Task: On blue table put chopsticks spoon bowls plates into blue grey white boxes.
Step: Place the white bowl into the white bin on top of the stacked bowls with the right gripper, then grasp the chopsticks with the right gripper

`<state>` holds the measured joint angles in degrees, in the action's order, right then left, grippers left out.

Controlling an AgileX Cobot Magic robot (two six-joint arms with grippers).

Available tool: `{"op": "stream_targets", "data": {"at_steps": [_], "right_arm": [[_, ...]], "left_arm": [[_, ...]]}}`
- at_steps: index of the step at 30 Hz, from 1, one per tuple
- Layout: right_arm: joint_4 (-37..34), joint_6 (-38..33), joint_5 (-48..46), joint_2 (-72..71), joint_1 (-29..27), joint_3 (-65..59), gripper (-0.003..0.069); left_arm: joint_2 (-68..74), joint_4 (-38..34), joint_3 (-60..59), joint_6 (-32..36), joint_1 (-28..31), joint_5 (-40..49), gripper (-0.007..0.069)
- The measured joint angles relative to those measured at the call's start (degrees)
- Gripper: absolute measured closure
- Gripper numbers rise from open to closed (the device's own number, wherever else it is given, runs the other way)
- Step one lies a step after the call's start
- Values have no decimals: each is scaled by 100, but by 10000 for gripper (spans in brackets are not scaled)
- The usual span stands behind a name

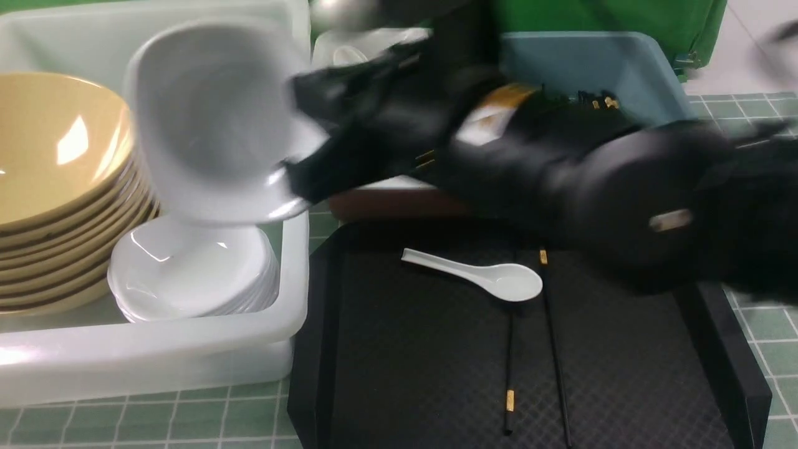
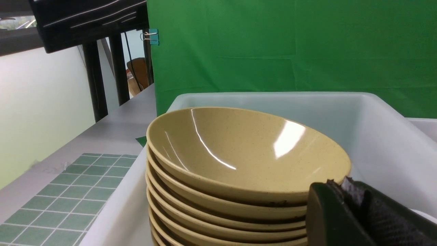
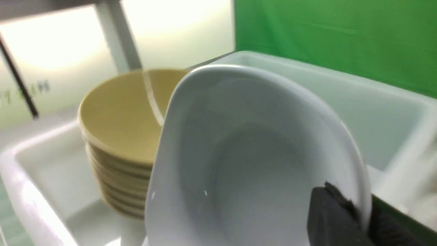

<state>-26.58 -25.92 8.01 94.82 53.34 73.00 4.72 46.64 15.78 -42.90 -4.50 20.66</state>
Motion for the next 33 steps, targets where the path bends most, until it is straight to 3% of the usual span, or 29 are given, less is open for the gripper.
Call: {"op": "stream_targets", "data": {"at_steps": [5,10,13,16,17,21,23,27,33], "right_arm": [[-81,-185,-534,1133,111,923,556],[-85,-87,-1987,1611,-50,1690,398],[80,-3,-3213,1509,-341,1997,258],[582,455,-4396,1267,-664,2189,195],[1110,1107,-5139,1024,-924,2284,177],[2540,2343,-6838,634,-1414,2194,168],[2864,2642,-7220,584,-1572,1883,167],[3041,3058,-7072,620,-1802,566,167],[3030,3588,-5645,707,-1942,-843,199]], "left_arm": [[0,0,0,0,0,52,620],[0,0,0,0,0,90,620],[0,6,0,0,0,90,620],[0,23,0,0,0,90,620],[0,23,0,0,0,90,620],[0,23,0,0,0,79,620],[0,23,0,0,0,66,620],[0,23,0,0,0,60,620],[0,23,0,0,0,42,620]]}}
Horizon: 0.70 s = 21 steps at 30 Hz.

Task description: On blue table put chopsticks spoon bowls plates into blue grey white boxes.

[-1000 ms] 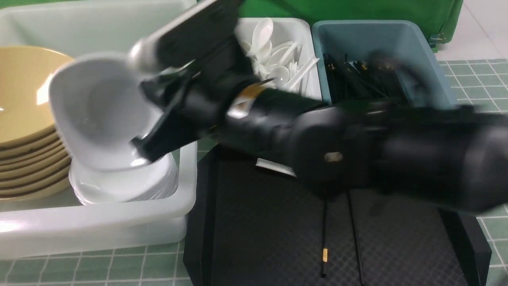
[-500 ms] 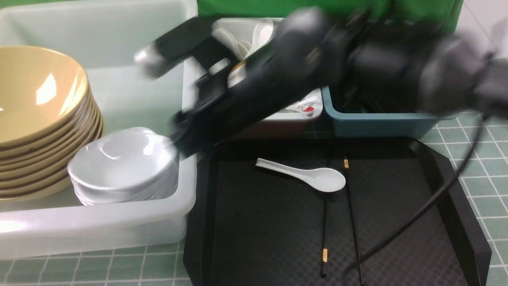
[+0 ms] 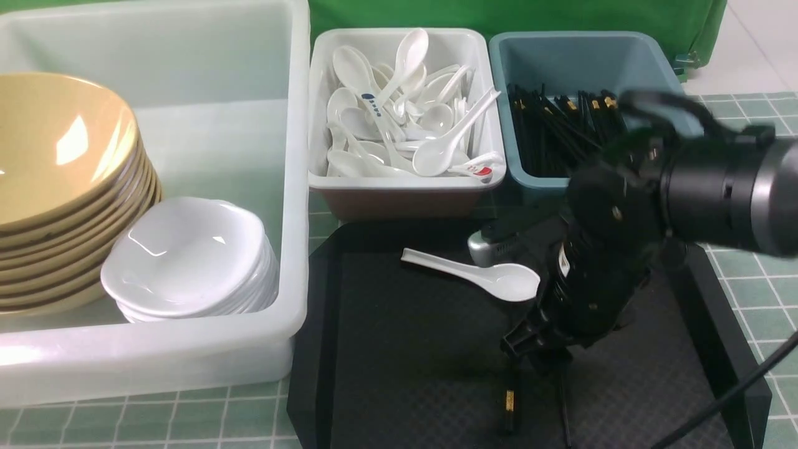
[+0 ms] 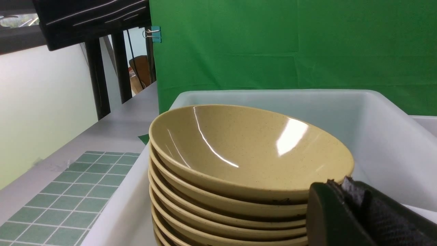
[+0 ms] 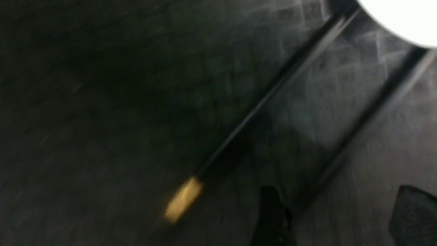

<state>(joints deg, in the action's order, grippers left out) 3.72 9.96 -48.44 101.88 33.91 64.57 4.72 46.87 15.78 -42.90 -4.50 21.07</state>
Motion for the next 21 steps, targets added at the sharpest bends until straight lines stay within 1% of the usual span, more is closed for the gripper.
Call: {"op": "stream_targets", "data": {"at_steps": [1,2,3,4,7,8,10,11,12,13,15,17,18,19,21], "right_arm": [[0,47,162,44,-24,-60,219],[0,47,162,54,-26,-68,223],[6,56,285,155,-77,-89,268],[6,45,298,219,-103,-93,295],[-69,-98,295,316,-221,-88,410],[-69,-113,294,315,-228,-88,419],[-95,-307,182,315,-327,-81,530],[-95,-338,168,315,-346,-81,538],[-59,-477,37,301,-397,-81,582],[-33,-561,-70,274,-408,-81,594],[30,-731,-446,118,-428,-118,597],[40,-796,-632,-70,-434,-136,597],[46,-872,-748,-428,-434,-136,597],[47,-873,-760,-479,-434,-136,597],[238,-914,-741,-1151,-434,-136,597]], "left_arm": [[0,0,0,0,0,0,620],[0,0,0,0,0,0,620],[0,0,0,0,0,0,620],[0,0,0,0,0,0,620],[0,0,0,0,0,0,620],[0,0,0,0,0,0,620],[0,0,0,0,0,6,620],[0,0,0,0,0,6,620],[0,0,0,0,0,17,620],[0,0,0,0,0,23,620],[0,0,0,0,0,44,620],[0,-5,0,0,0,44,620],[0,-5,0,0,0,44,620],[0,-5,0,0,0,44,620],[0,-1,0,0,0,44,620]]}}
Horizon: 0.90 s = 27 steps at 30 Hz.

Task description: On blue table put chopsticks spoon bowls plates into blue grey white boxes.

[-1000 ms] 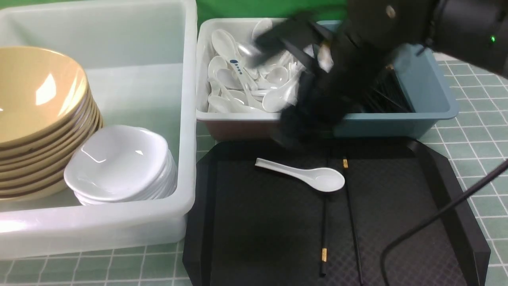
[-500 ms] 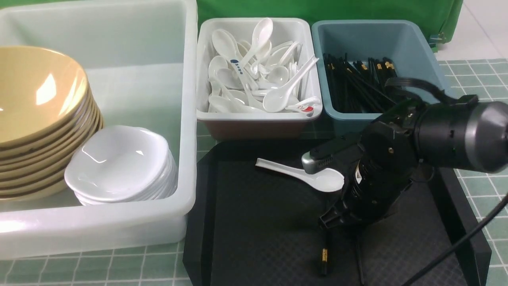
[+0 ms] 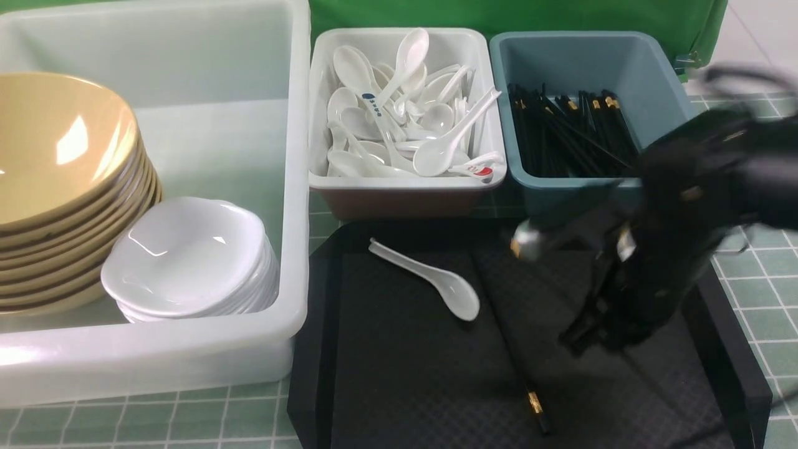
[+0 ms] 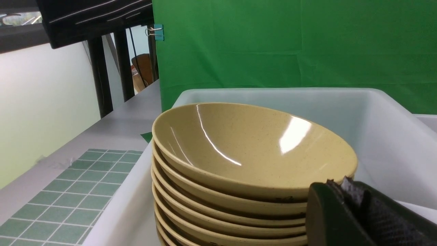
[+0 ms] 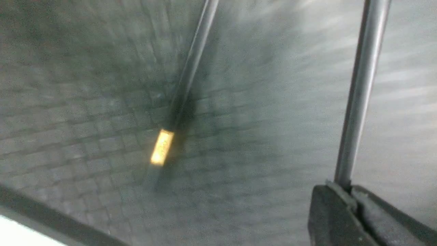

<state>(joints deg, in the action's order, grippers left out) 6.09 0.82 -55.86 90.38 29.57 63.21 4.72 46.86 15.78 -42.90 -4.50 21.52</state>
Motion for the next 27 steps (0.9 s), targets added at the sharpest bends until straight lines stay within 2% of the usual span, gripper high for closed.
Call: {"op": "stream_targets", "data": {"at_steps": [2,4,5,6,7,9,10,12,15,16,17,18,20,21,22,24,26,27], "right_arm": [[229,0,190,-376,0,0,597],[710,61,1613,-870,-155,0,597],[754,61,1752,-899,-173,0,597],[867,91,2784,-910,-342,6,597],[881,91,3093,-900,-399,6,597],[954,91,4323,-681,-645,20,597],[972,99,5268,-316,-917,144,596],[982,337,5678,236,-1272,492,578],[989,734,5402,949,-1578,930,517],[989,890,5145,1162,-1654,1081,473],[989,914,5094,1162,-1663,1102,465],[989,1082,4666,1321,-1685,1225,411],[958,1279,3810,1347,-1600,1364,351],[927,1296,3611,1334,-1567,1392,344],[778,1350,2653,1278,-1367,1493,323],[437,1246,1499,1215,-1057,1540,320],[71,932,669,1189,-718,1371,326],[-6,851,544,1189,-676,1339,327]], "left_arm": [[0,0,0,0,0,-5,620],[0,0,0,0,0,-29,620],[0,0,0,0,0,-29,620],[0,0,0,0,0,-41,620],[0,0,0,0,0,-46,620],[0,0,0,0,0,-57,620],[0,0,0,0,0,-60,620],[0,0,0,0,0,-64,620],[0,0,0,-2,0,-58,620],[0,0,0,-2,0,-46,620],[0,0,0,-2,0,-38,620],[0,0,0,-2,0,-19,620],[0,-21,0,-2,0,21,620],[0,-29,0,-2,0,26,620],[0,-42,0,-2,0,32,620],[0,-42,0,-2,0,38,620],[0,-42,0,-7,0,32,620],[0,-42,0,-7,0,26,620]]}}
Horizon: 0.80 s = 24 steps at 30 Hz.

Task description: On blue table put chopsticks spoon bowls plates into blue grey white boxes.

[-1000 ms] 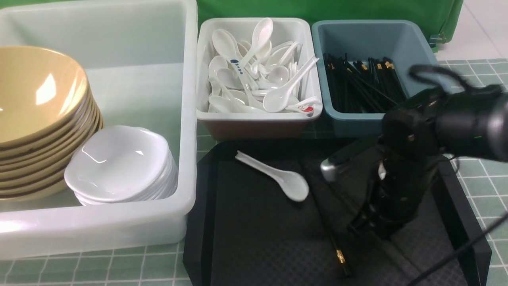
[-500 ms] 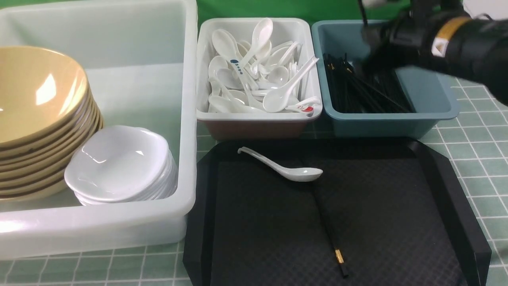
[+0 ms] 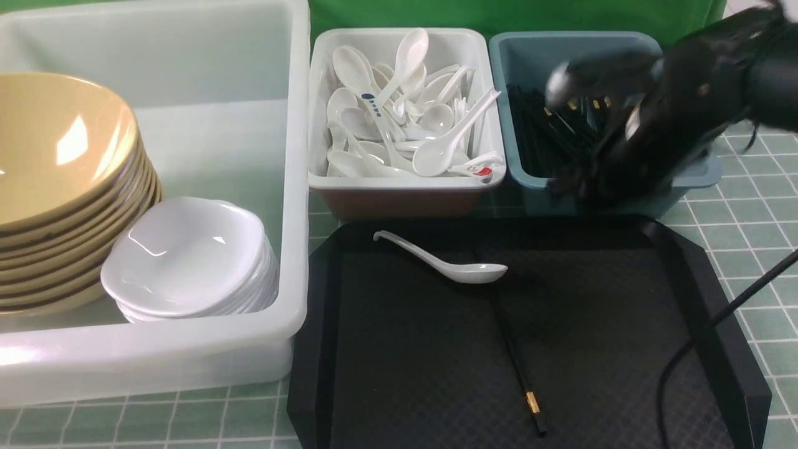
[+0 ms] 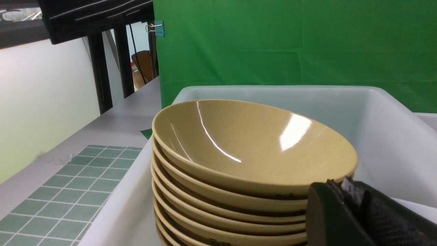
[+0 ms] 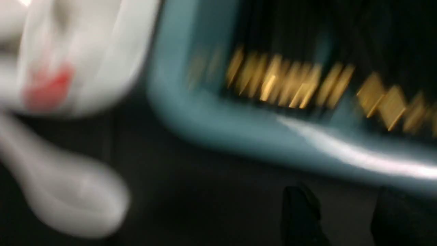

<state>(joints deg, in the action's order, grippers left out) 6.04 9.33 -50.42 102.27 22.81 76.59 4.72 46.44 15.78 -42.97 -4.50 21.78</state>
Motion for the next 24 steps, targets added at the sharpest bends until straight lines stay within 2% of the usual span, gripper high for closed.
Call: {"op": "stream_targets", "data": {"at_steps": [2,6,10,15,21,24], "right_arm": [[-363,-364,-222,0,635,-588,349],[-492,-287,448,0,1246,-1195,370],[-492,-27,1032,44,1398,-1358,378],[-464,3,1132,255,1398,-1358,410],[-391,-335,566,201,1447,-1340,577],[-419,-375,-114,-110,1447,-1396,582]], "left_arm": [[0,-4,0,0,0,-97,620],[0,-4,0,0,0,-134,620],[0,-4,0,0,0,-149,620],[0,-4,0,0,0,-151,620],[0,-4,0,0,0,-151,620],[0,-4,0,0,0,-151,620]]}}
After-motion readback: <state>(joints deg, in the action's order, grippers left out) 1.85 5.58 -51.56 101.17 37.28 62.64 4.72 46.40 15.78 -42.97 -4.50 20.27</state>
